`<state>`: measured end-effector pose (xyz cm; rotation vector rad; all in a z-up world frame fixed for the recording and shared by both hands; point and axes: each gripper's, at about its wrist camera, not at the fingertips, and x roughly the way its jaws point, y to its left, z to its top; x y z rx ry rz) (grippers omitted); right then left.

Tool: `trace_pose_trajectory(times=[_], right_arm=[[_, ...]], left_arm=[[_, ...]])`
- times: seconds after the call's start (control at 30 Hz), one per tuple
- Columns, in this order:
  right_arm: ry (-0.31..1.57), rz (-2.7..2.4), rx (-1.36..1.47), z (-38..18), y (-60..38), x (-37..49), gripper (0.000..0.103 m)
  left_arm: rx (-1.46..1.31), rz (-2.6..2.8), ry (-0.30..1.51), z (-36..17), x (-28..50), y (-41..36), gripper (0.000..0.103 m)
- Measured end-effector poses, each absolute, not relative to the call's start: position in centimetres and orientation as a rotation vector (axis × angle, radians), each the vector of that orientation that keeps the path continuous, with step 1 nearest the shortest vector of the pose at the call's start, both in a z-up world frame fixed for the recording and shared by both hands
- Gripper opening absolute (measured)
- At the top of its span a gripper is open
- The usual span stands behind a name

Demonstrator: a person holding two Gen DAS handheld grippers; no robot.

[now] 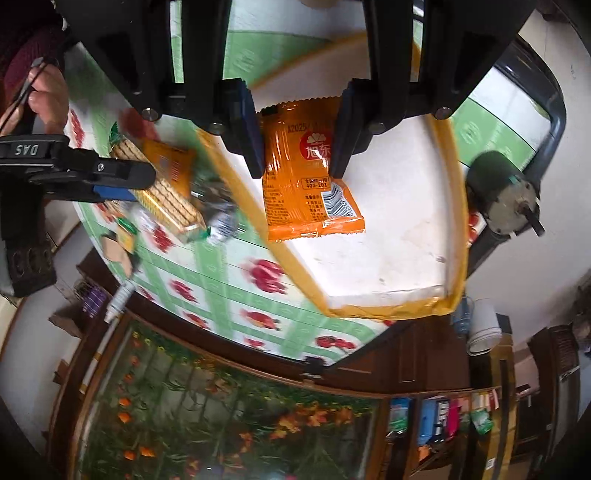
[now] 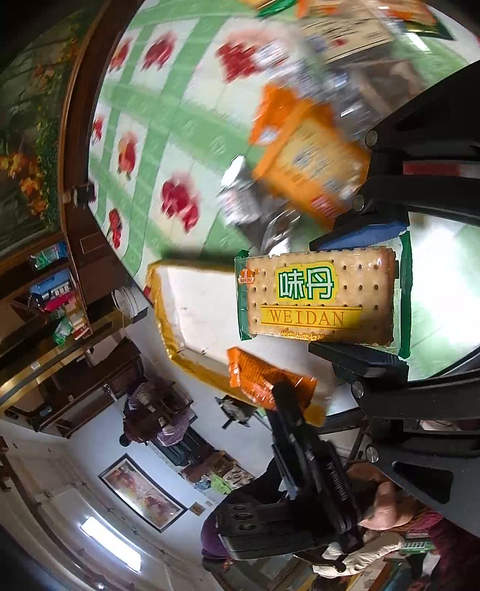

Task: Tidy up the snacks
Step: 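Carry the orange packet and WEIDAN cracker pack over the yellow tray with both grippers, then lower both packets into the tray and open both grippers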

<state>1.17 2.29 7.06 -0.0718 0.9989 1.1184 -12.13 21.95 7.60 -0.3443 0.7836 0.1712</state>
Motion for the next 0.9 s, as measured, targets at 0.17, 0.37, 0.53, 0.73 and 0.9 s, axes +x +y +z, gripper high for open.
trace_pose_trajectory(times=[0.17, 0.37, 0.53, 0.73, 0.9], right_arm=[[1.001, 1.103, -0.097, 7.2, 8.3, 2.9, 0.051], [1.037, 1.069, -0.105, 5.8, 15.5, 5.6, 0.051], [1.063, 1.014, -0.145, 3.8, 19.8, 7.3, 0.051], [1.075, 0.99, -0.162, 2.6, 21.8, 8.1, 0.051], [1.048, 0.962, -0.172, 2.3, 22.0, 8.1, 0.051]], left_arm=[[-0.349, 0.236, 0.803, 6.7, -10.3, 25.3, 0.035], [-0.36, 0.3, 0.824, 5.6, -8.7, 28.5, 0.035], [-0.381, 0.313, 0.841, 4.8, -8.4, 29.7, 0.035], [-0.357, 0.315, 0.848, 4.3, -8.0, 29.2, 0.035], [-0.375, 0.302, 0.844, 4.2, -8.1, 29.3, 0.039]])
